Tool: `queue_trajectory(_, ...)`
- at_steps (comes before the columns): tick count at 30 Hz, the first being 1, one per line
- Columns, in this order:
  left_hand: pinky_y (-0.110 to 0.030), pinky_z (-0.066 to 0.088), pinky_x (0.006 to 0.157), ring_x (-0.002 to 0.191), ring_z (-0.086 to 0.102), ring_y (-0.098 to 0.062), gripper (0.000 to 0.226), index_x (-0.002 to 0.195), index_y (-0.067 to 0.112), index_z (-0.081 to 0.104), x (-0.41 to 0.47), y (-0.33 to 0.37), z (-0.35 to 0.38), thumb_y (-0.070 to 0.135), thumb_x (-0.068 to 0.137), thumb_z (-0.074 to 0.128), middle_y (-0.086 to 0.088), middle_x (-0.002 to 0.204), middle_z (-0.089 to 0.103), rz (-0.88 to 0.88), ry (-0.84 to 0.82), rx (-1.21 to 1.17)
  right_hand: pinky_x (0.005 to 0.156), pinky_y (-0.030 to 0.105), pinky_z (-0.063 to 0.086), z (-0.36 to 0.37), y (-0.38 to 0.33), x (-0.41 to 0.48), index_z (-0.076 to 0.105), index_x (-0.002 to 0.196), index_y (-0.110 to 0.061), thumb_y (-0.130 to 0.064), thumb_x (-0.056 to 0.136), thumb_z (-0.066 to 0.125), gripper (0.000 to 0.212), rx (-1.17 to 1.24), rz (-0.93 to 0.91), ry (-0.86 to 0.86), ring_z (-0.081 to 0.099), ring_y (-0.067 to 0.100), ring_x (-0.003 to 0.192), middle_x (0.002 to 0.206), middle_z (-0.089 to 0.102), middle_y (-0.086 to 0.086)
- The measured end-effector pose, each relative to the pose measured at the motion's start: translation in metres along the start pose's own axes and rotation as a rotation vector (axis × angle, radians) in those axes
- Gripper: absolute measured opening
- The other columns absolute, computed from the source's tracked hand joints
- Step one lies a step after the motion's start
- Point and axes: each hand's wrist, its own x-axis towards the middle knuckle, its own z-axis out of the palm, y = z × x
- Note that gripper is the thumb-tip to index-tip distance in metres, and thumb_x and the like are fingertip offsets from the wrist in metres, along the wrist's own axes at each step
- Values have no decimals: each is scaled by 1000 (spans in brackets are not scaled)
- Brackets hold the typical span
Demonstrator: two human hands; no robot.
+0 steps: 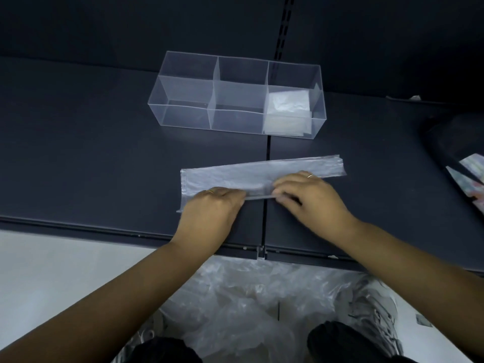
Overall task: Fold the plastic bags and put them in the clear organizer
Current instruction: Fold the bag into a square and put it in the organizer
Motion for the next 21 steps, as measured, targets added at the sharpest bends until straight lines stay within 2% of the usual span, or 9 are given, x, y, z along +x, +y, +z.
queue_trajectory(2, -32, 55, 69, 77, 69, -27, 11, 95, 13, 76, -4, -16, -9, 12, 87, 68, -8, 86, 74, -165, 26, -102, 83, 14, 44, -7, 13, 3, 74, 86, -16, -13, 88, 67, 7, 277, 197, 63, 62, 4, 85, 88, 70, -12)
queue_trajectory(3, -24, 52, 75, 81, 68, -18, 12, 96, 15, 76, -5, -26, -15, 17, 88, 67, -4, 91, 75, -275, 45, -185, 78, 9, 43, -10, 20, 5, 72, 80, -18, -15, 88, 67, 10, 398, 298, 66, 61, -2, 78, 81, 69, -15)
queue_trajectory(5, -2, 40, 73, 80, 62, 6, 12, 93, 15, 77, -5, -47, -24, 22, 88, 68, 5, 90, 75, -499, 58, -385, 71, 7, 43, -15, 28, 10, 70, 74, -18, -20, 89, 67, 15, 527, 436, 53, 58, -6, 67, 71, 69, -13)
queue_trajectory(6, 1, 38, 69, 76, 59, 11, 12, 90, 15, 77, -4, -57, -27, 24, 87, 69, 8, 85, 74, -594, 54, -467, 70, 9, 44, -15, 31, 14, 71, 74, -15, -22, 89, 67, 17, 553, 481, 51, 58, -5, 63, 69, 69, -10)
queue_trajectory(10, -16, 44, 67, 56, 56, 5, 15, 73, 21, 72, 1, -79, -29, 26, 87, 69, 8, 68, 68, -772, 97, -536, 69, 19, 46, -11, 32, 27, 71, 71, -10, -22, 88, 67, 22, 517, 562, 82, 57, -2, 59, 67, 71, -6)
queue_trajectory(13, -11, 42, 68, 70, 60, -8, 9, 83, 19, 69, 0, -71, -26, 16, 89, 63, -1, 83, 69, -734, 206, -277, 72, 18, 46, -10, 31, 34, 71, 69, -9, -22, 88, 66, 24, 403, 573, 70, 65, 8, 76, 74, 72, -1)
queue_trajectory(16, -32, 41, 89, 97, 56, -30, 22, 107, 8, 67, -1, -41, -17, 9, 90, 55, -14, 106, 62, -363, 341, -46, 83, 28, 50, -12, 28, 39, 70, 66, -9, -22, 87, 66, 25, 338, 597, 49, 67, 16, 84, 74, 72, 3)
queue_trajectory(18, -37, 33, 106, 120, 50, -33, 37, 126, 4, 59, -1, -25, -3, 20, 94, 50, -17, 129, 56, -157, 162, -13, 84, 30, 51, -13, 25, 41, 70, 68, -8, -21, 87, 66, 24, 335, 611, 40, 68, 19, 83, 73, 71, 5)
queue_trajectory(21, -37, 0, 120, 148, 6, -23, 74, 152, 11, 16, -3, -19, 14, 58, 95, 13, -7, 160, 12, -184, -204, 134, 81, 29, 48, -13, 19, 40, 70, 87, -10, -19, 88, 64, 11, 226, 636, 52, 65, 20, 88, 89, 71, 5)
